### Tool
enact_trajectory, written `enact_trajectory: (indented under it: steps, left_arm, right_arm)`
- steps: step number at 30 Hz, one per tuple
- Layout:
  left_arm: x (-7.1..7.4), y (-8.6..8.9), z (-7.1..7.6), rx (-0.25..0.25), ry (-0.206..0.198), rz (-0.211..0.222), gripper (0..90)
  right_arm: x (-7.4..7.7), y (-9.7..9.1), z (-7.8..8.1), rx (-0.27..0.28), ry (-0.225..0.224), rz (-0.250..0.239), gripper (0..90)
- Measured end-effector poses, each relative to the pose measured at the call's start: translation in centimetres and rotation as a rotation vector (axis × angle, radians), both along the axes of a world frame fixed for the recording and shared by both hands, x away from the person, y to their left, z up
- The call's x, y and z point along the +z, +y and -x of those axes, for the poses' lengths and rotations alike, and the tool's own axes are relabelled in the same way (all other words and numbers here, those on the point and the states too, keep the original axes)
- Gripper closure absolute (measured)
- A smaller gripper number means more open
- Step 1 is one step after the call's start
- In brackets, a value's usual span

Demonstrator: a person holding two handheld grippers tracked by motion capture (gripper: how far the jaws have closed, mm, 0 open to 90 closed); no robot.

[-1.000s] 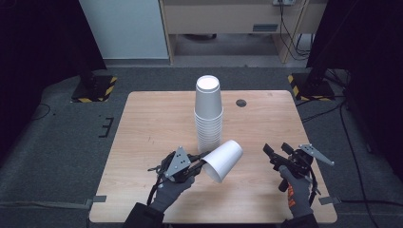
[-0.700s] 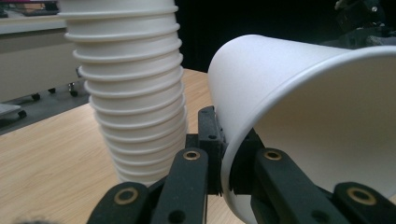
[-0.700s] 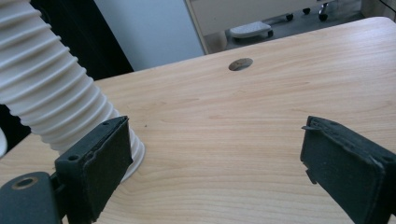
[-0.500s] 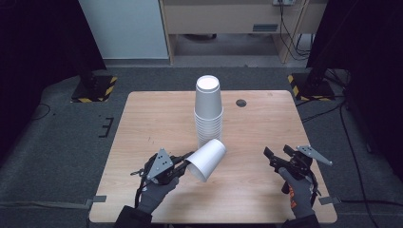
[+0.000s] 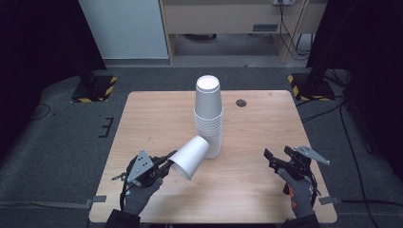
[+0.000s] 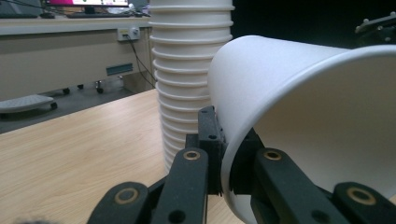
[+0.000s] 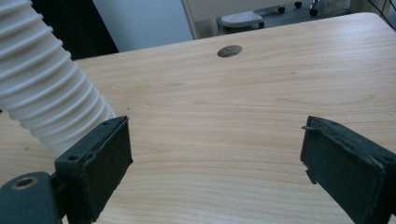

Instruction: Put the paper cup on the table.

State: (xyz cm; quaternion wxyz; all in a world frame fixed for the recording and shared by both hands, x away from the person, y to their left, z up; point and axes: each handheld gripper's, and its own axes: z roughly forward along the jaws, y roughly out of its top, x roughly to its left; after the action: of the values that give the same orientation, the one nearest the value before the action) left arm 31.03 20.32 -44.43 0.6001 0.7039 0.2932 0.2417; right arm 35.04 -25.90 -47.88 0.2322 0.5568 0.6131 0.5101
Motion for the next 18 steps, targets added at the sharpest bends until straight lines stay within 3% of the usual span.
enact_trajectory:
  steps: [6,18]
  left_arm:
    - [0.3,1.7,-0.1,0.054,0.007,0.007,85.7]
    - [-0.1,5.5,-1.0,0.182,0.065,0.006,85.7]
  right_arm:
    - [-0.4,0.1,0.0,0.004,0.011,0.076,9.0]
    - [-1.7,-0.5,-0.6,-0.002,0.056,0.247,8.5]
